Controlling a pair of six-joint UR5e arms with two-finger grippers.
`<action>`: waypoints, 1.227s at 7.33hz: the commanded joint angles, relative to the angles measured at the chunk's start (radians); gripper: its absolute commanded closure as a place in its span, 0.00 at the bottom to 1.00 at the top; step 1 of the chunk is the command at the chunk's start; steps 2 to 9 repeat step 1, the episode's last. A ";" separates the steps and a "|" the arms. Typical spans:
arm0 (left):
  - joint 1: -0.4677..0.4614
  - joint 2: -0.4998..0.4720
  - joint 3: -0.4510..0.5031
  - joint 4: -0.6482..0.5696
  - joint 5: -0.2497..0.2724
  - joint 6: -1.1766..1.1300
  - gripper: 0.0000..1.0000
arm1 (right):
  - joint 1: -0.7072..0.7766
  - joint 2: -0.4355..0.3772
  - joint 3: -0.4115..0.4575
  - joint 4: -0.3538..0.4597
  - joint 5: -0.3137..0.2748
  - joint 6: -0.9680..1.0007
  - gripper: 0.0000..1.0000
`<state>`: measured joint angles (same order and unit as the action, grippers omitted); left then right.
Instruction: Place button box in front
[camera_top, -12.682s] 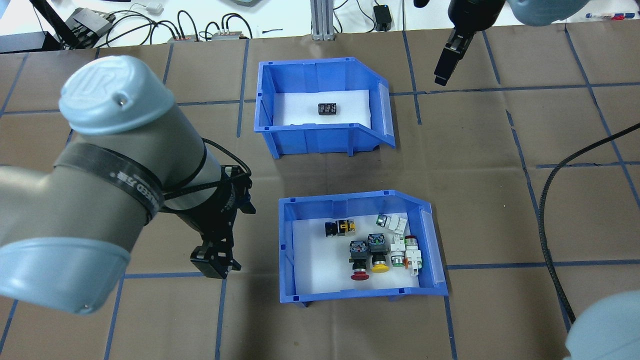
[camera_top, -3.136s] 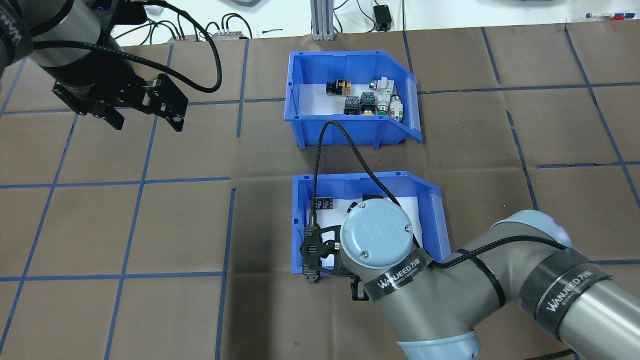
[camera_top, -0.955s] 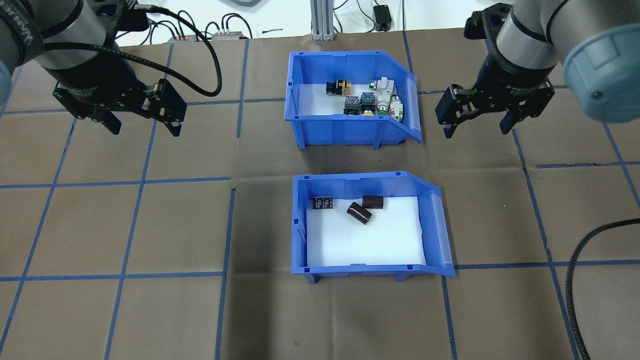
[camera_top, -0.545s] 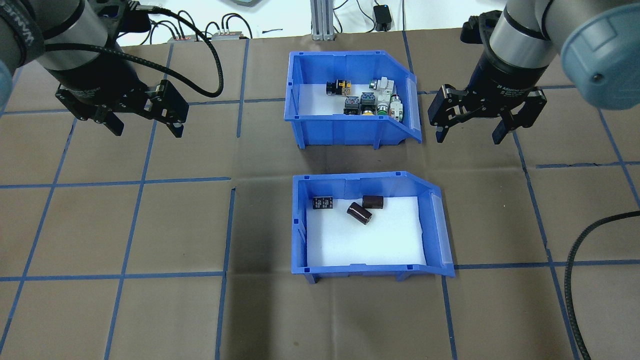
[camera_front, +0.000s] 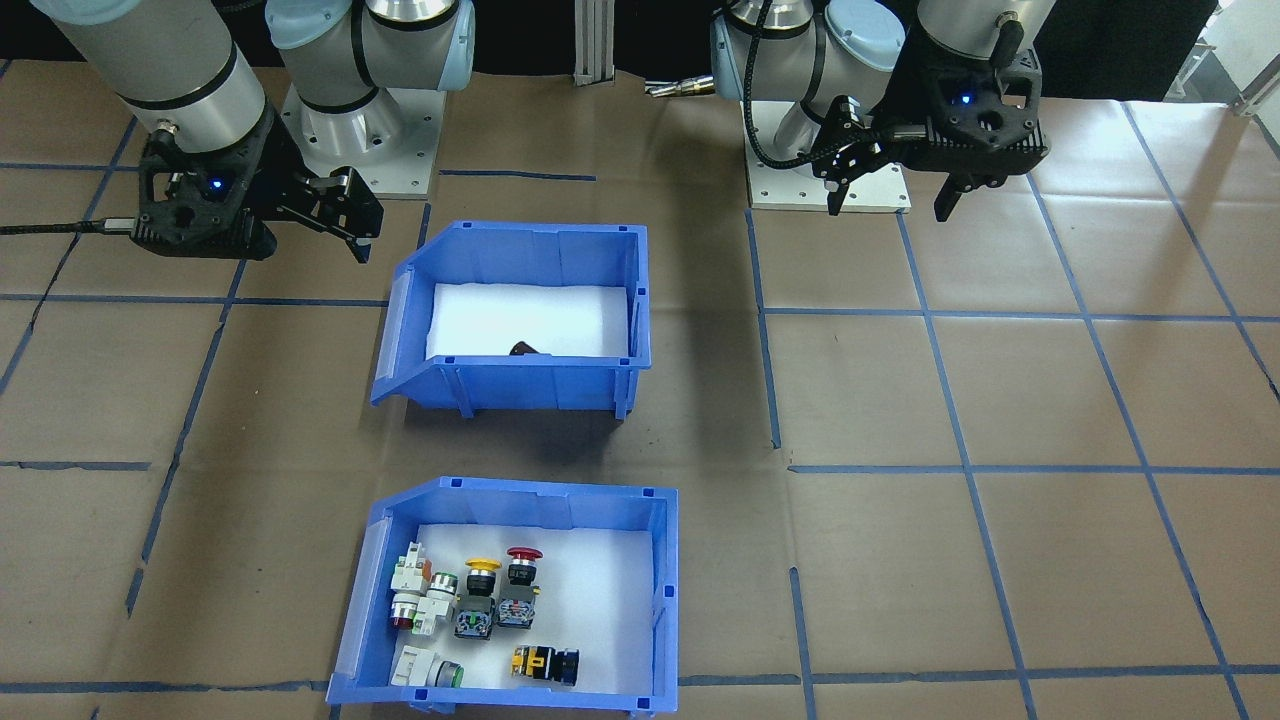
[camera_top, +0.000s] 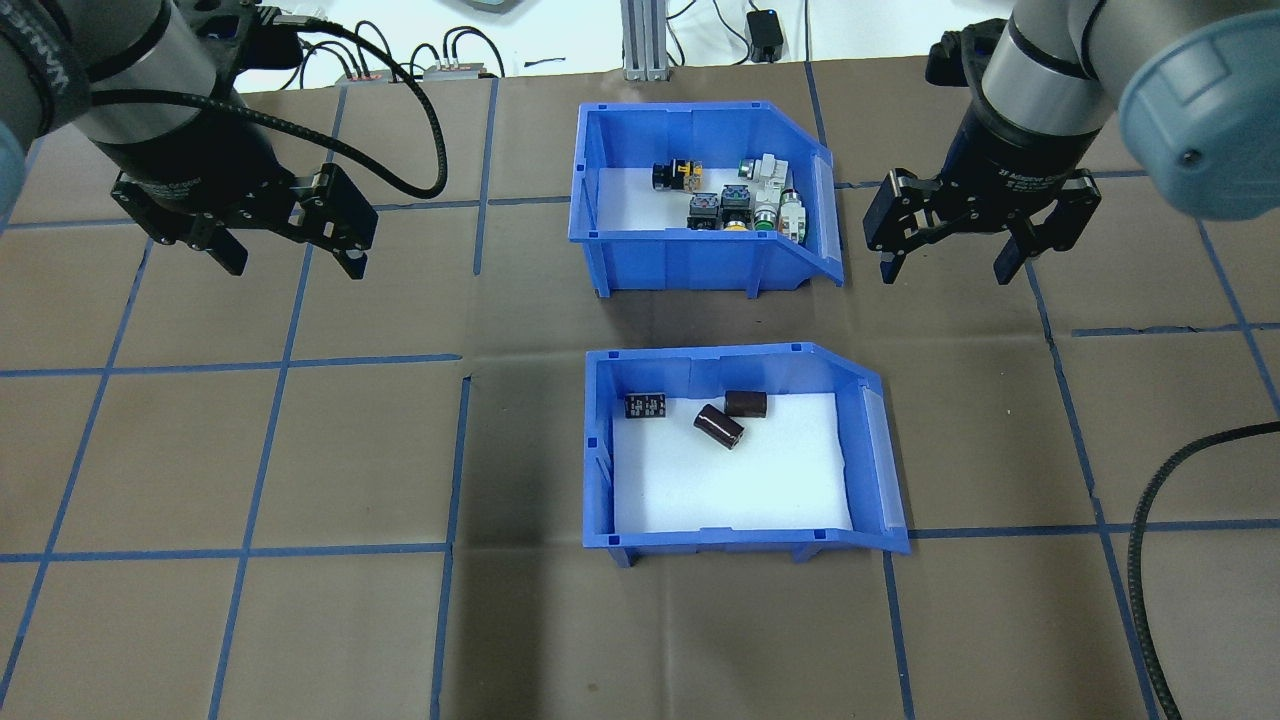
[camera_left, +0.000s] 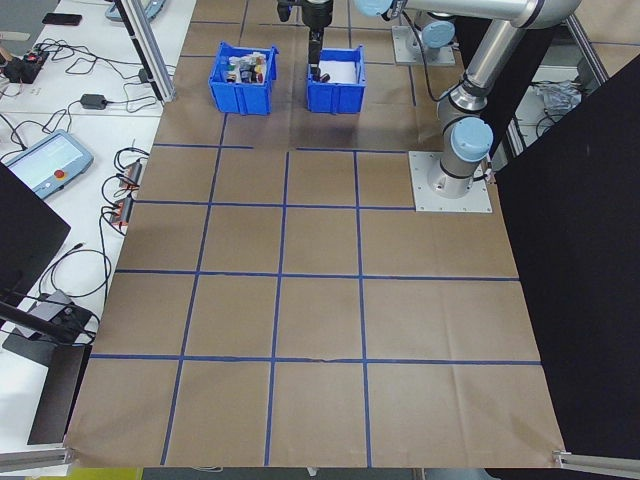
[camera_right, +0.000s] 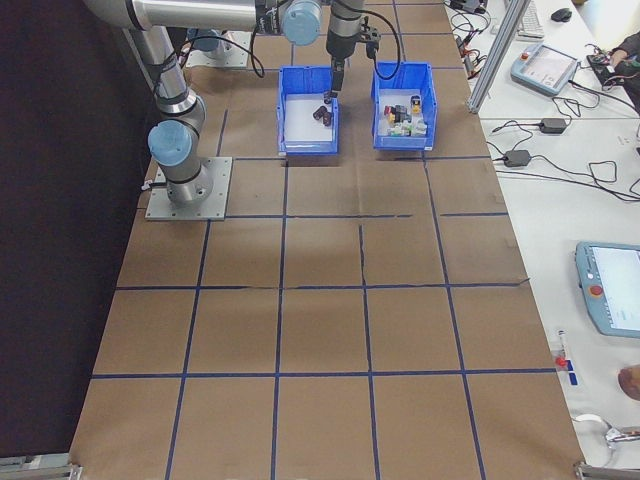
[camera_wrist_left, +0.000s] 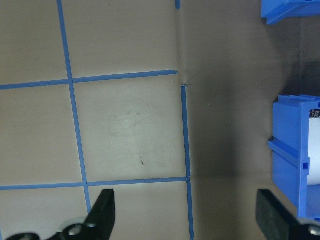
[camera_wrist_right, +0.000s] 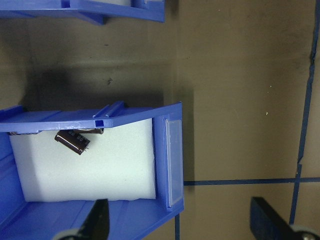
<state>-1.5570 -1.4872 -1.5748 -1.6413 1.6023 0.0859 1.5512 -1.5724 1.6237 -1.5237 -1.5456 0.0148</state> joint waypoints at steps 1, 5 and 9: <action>0.000 -0.001 -0.001 0.000 0.001 0.000 0.00 | 0.000 0.000 -0.004 0.000 -0.016 -0.001 0.00; 0.000 -0.001 -0.001 0.000 0.001 0.000 0.00 | 0.000 0.000 -0.004 0.000 -0.016 -0.001 0.00; 0.000 -0.001 -0.001 0.000 0.001 0.000 0.00 | 0.000 0.000 -0.004 0.000 -0.016 -0.001 0.00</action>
